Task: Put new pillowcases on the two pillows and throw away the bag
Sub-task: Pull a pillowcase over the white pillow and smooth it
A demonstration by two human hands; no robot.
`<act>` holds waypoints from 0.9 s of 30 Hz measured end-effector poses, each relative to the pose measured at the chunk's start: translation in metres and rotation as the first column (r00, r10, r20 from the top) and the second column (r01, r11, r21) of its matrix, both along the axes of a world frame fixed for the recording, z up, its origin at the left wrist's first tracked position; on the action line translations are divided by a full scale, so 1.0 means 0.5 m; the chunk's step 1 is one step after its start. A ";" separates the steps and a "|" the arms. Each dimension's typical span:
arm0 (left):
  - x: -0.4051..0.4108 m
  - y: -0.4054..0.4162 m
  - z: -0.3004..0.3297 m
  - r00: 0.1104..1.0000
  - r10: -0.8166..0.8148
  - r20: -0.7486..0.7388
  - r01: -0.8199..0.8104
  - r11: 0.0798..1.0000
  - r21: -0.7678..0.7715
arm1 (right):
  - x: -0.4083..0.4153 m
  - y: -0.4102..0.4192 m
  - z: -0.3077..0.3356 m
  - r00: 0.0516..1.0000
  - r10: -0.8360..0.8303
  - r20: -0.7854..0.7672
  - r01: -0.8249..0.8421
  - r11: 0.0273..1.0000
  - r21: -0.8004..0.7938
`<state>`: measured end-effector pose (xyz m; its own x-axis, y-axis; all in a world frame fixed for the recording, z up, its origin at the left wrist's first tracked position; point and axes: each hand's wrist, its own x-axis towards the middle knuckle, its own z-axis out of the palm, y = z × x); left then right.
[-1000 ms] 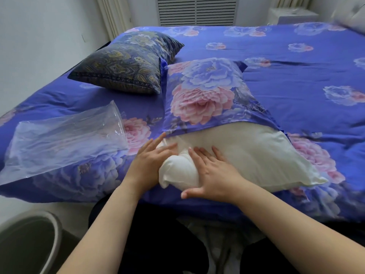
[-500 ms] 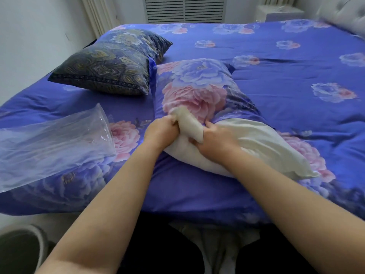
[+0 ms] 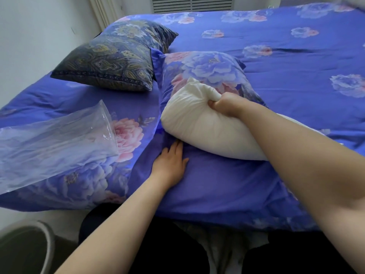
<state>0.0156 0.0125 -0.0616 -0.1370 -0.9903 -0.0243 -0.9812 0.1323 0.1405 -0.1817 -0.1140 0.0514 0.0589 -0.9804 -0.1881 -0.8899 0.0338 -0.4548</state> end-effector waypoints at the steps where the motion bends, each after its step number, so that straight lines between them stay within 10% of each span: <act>1: -0.004 -0.012 0.006 1.000 0.022 0.020 -0.022 1.000 0.007 | 0.001 -0.008 0.001 1.000 0.002 -0.017 -0.002 1.000 -0.001; 15: -0.001 -0.083 0.037 0.995 0.039 0.093 -0.049 0.993 0.104 | -0.005 -0.055 -0.006 0.998 -0.009 -0.061 0.008 1.000 -0.019; 24: -0.268 0.093 0.100 0.860 -0.243 -0.450 0.341 0.928 0.150 | 0.030 -0.062 0.024 0.994 0.022 -0.106 -0.028 0.998 -0.057; 27: -0.256 0.084 0.121 0.874 -0.267 -0.407 0.302 0.953 0.023 | 0.025 -0.045 0.001 0.996 0.030 -0.084 -0.041 0.991 -0.128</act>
<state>-0.1122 0.0546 -0.0011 -0.4283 -0.9036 0.0107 -0.7636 0.3683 0.5303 -0.1691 -0.1366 0.0521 0.0840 -0.9943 -0.0655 -0.9238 -0.0530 -0.3792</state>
